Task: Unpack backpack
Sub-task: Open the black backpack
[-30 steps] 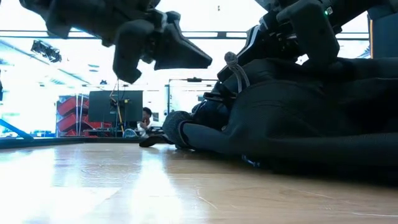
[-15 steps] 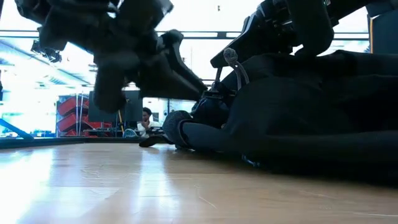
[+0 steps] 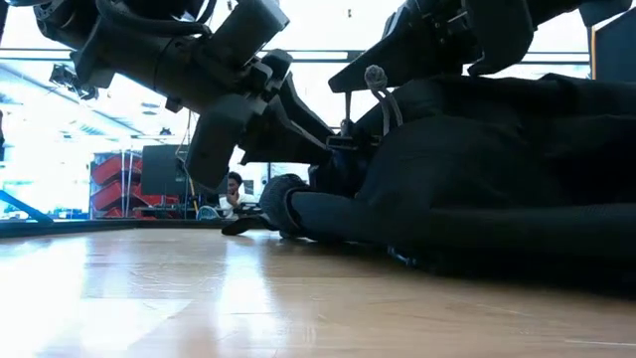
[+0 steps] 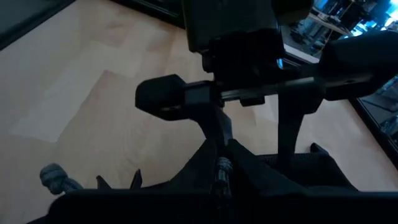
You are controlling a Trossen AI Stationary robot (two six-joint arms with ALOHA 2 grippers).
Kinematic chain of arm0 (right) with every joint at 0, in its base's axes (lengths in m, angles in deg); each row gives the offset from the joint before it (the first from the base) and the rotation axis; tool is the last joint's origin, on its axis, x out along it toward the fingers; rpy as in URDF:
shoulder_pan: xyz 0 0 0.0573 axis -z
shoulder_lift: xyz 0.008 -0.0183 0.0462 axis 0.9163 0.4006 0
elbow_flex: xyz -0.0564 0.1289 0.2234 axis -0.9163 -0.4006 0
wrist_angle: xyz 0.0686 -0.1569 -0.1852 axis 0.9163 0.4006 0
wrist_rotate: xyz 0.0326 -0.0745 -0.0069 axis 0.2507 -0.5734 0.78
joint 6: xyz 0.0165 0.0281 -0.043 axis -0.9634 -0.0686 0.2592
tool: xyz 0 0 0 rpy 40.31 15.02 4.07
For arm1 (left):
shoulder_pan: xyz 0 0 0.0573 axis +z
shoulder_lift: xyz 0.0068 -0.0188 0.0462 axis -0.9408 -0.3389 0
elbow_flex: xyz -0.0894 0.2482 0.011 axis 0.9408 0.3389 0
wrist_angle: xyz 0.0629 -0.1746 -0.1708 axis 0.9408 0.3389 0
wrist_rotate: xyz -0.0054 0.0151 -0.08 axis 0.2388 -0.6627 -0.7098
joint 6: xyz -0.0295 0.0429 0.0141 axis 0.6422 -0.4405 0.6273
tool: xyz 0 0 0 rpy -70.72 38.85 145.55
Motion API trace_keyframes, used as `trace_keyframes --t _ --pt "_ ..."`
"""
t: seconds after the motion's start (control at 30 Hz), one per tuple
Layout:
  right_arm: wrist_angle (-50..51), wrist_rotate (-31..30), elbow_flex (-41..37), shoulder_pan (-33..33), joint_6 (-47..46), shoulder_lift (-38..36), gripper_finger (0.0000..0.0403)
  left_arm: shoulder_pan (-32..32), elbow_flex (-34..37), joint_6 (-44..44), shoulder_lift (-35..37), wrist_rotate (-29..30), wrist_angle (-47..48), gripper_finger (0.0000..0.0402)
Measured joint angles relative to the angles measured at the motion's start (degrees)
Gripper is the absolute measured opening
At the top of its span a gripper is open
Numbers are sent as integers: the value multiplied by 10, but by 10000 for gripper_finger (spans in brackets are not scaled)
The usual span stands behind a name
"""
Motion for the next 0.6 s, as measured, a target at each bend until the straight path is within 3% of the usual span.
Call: trace_keyframes --t 0.37,0.6 --pt "-27 1 0 -3 0 -1 0 0 0 -36 0 -14 -43 144" --pt "-27 1 0 -3 0 -1 0 10 0 -21 -9 -58 -51 143"
